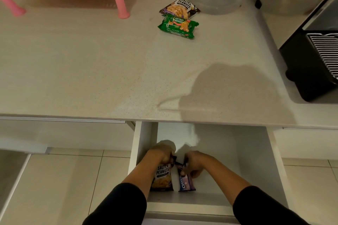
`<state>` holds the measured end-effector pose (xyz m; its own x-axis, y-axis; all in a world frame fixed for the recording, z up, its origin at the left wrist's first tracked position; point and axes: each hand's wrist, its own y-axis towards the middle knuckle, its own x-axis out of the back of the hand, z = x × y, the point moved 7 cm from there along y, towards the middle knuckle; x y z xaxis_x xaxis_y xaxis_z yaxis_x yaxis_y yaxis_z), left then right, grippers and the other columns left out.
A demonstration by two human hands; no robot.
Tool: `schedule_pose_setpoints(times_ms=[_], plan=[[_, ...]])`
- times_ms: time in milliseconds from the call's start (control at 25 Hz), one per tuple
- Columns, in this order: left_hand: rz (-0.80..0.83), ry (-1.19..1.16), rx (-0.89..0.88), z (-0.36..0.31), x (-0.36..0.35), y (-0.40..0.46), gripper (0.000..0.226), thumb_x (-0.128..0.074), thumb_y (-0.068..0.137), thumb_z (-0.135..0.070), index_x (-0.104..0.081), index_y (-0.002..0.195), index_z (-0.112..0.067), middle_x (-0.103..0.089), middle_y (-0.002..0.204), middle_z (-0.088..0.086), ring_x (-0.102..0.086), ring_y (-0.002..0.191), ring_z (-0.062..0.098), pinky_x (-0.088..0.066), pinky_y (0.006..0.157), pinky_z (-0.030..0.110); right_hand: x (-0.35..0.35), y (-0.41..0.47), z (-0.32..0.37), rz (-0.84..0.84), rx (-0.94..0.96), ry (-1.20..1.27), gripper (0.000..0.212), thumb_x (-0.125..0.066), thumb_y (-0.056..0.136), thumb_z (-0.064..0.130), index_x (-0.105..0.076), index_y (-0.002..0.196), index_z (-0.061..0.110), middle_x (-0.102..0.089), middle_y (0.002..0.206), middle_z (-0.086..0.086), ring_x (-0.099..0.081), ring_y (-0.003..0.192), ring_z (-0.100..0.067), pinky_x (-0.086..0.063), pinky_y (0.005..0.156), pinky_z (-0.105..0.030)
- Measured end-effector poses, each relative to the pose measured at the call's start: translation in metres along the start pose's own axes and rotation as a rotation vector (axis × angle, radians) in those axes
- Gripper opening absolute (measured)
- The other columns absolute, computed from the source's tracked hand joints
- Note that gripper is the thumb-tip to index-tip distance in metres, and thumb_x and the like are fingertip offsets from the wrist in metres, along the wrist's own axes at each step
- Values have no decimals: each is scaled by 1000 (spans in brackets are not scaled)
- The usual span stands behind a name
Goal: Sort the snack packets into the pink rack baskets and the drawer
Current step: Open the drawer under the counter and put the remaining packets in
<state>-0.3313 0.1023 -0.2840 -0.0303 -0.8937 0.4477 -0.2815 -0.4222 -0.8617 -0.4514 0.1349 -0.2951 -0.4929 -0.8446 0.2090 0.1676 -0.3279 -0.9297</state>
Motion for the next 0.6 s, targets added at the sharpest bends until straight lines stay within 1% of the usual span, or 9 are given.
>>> schedule_pose_setpoints(times_ms=[40,80,160,240,360,480,560,600], plan=[[-58,-7,-7,-2,2,0,28,-54,92,-19,-62,116,-7,-62,119,15,-59,106,29,-48,83,34,1,0,0,-11,2,-7,54,-79,75,21,-56,121,3,-65,114,-19,-67,69,-19,-58,59,-24],[-108,2,-12,-5,3,-1,26,-53,92,-15,-62,113,-5,-61,118,15,-59,105,29,-48,82,34,1,1,-1,-21,4,-19,55,-79,75,21,-56,122,3,-65,113,-19,-68,73,-20,-59,65,-26],[-157,35,-13,-12,6,-5,26,-49,93,-12,-61,114,-5,-59,121,14,-58,108,29,-45,80,33,2,2,-3,-31,4,-34,56,-79,75,19,-55,122,4,-65,113,-19,-70,87,-26,-58,73,-29],[-172,59,-23,-16,7,-8,26,-47,94,-13,-59,116,-6,-57,122,13,-56,110,29,-42,80,31,3,0,-3,-36,0,-50,57,-79,75,18,-53,123,4,-62,115,-19,-69,94,-29,-58,75,-30],[-218,111,-59,-17,15,-18,23,-53,91,-10,-55,113,-5,-57,119,16,-58,105,30,-46,81,34,7,-8,0,-49,3,-116,68,-79,74,23,-45,131,6,-57,122,-17,-65,101,-29,-57,77,-32],[-212,200,-35,-19,27,-36,34,-54,91,-5,-51,125,-6,-57,121,15,-59,107,28,-46,78,29,19,-30,14,-129,87,-179,75,-77,76,28,-37,138,12,-50,132,-12,-56,111,-27,-52,80,-31],[-211,193,-51,-23,39,-56,39,-53,93,-6,-49,132,-8,-59,122,13,-59,109,26,-45,77,28,29,-54,27,-227,190,-151,69,-75,77,25,-40,135,14,-53,129,-11,-55,111,-24,-49,84,-30],[-210,139,-94,-27,46,-71,42,-50,95,-9,-47,136,-12,-57,126,12,-57,112,26,-45,82,29,33,-70,33,-261,235,-106,64,-74,78,23,-43,133,15,-56,126,-10,-57,109,-23,-49,87,-30]])
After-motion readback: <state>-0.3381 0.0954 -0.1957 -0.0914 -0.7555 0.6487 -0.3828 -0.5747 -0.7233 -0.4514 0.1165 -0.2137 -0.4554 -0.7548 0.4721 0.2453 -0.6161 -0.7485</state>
